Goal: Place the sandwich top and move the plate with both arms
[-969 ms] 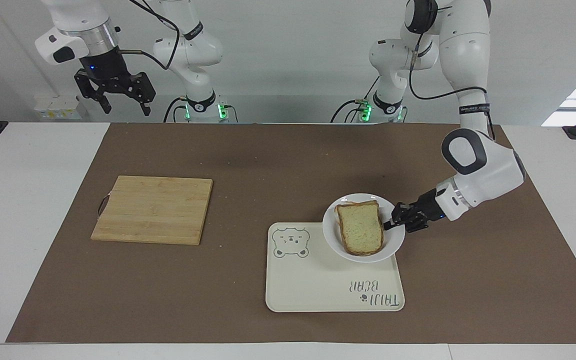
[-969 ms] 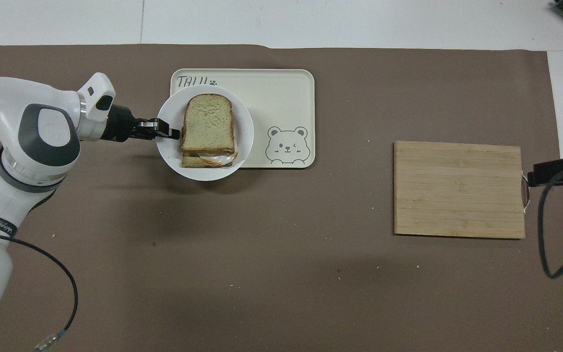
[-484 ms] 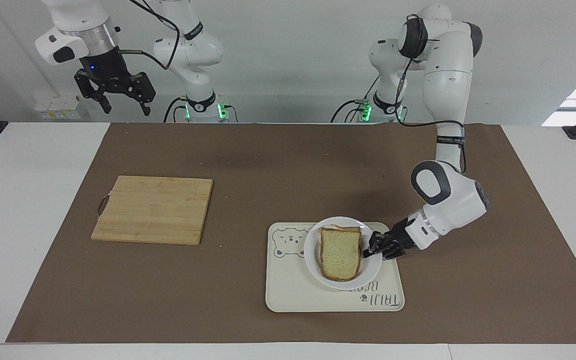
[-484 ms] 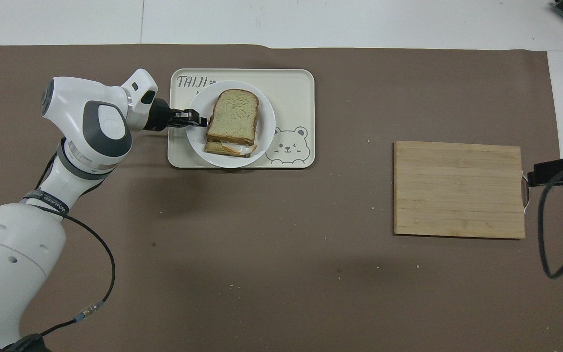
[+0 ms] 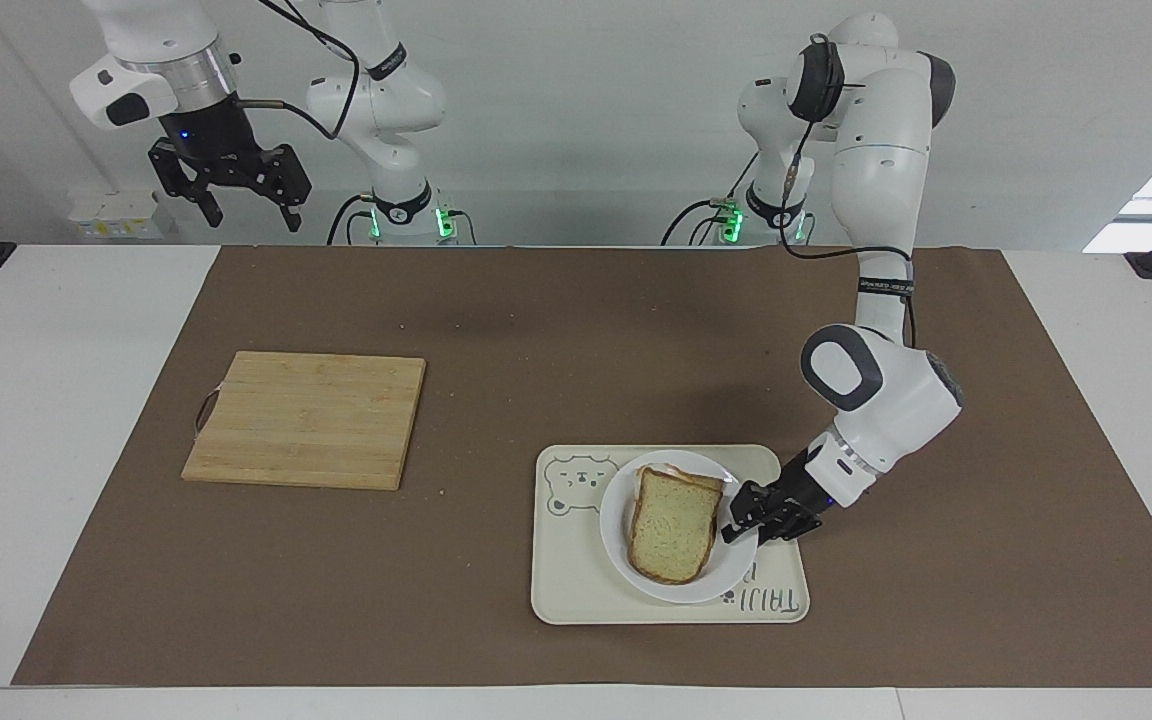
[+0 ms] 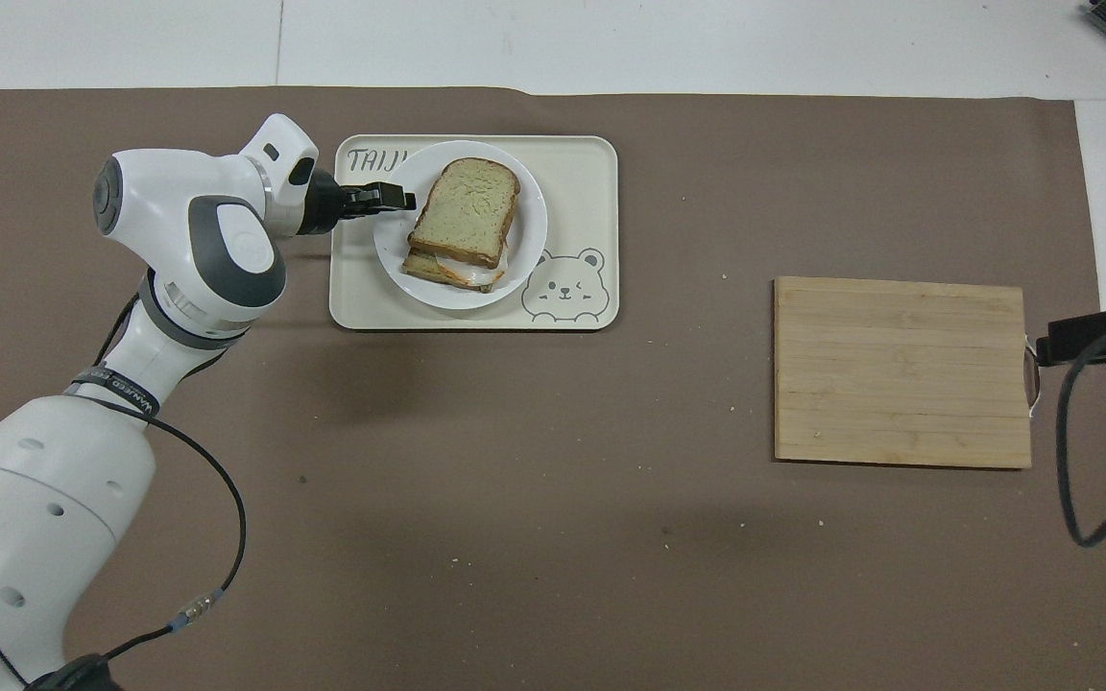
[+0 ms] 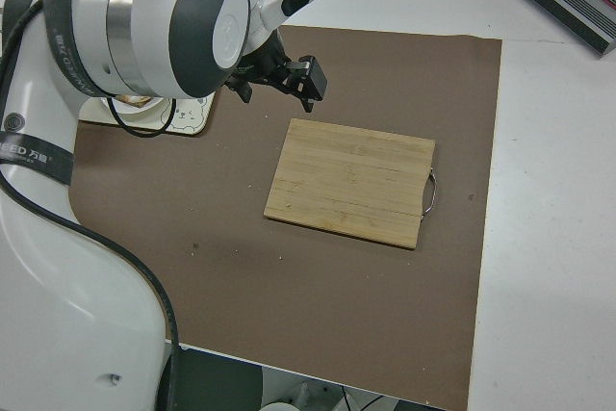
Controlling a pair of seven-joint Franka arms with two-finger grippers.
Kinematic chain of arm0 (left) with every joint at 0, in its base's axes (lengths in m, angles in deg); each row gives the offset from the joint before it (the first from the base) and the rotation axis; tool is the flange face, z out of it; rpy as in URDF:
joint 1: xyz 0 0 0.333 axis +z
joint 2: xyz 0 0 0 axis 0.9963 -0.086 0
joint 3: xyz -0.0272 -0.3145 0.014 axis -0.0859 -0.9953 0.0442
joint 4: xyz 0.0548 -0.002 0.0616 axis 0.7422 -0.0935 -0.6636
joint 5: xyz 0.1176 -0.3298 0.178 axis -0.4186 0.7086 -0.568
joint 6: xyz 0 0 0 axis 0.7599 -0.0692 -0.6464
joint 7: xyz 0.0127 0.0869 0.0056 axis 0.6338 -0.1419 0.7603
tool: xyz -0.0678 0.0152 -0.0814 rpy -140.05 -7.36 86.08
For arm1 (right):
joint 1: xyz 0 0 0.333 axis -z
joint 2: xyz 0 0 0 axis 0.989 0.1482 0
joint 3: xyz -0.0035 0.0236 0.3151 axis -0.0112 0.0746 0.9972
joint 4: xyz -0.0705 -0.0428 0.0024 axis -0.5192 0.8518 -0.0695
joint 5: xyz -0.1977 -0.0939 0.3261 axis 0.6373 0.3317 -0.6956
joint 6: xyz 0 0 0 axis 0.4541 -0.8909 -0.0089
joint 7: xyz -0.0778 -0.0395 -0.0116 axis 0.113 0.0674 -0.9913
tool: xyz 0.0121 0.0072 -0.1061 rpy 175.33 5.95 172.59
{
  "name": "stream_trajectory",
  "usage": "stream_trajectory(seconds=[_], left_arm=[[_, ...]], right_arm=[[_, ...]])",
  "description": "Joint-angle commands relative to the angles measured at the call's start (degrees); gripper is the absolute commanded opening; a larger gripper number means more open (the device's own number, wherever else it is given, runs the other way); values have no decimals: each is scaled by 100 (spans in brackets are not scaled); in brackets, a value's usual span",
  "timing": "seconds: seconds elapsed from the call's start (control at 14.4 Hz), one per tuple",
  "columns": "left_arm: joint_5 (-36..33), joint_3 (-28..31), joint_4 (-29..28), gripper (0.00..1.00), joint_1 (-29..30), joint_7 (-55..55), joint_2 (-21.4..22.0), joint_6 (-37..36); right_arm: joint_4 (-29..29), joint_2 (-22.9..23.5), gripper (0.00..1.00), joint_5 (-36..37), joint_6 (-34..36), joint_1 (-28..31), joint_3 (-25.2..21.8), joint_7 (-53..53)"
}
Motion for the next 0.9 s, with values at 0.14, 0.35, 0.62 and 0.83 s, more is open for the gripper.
stream_trajectory(seconds=[0.14, 0.35, 0.62, 0.83], left_arm=[[-28, 425, -440, 100, -46, 417, 684, -53], [-351, 1119, -468, 100, -99, 521, 1063, -974], [-2431, 1280, -398, 100, -90, 1522, 1564, -1942], [-3699, 1279, -389, 100, -99, 1621, 2020, -2610]], right_arm=[[-103, -114, 100, 102, 6, 47, 31, -105], [-103, -114, 100, 102, 6, 56, 31, -105], [-112, -123, 100, 102, 77, 47, 39, -105], [-94, -114, 100, -142, 59, 56, 5, -105]])
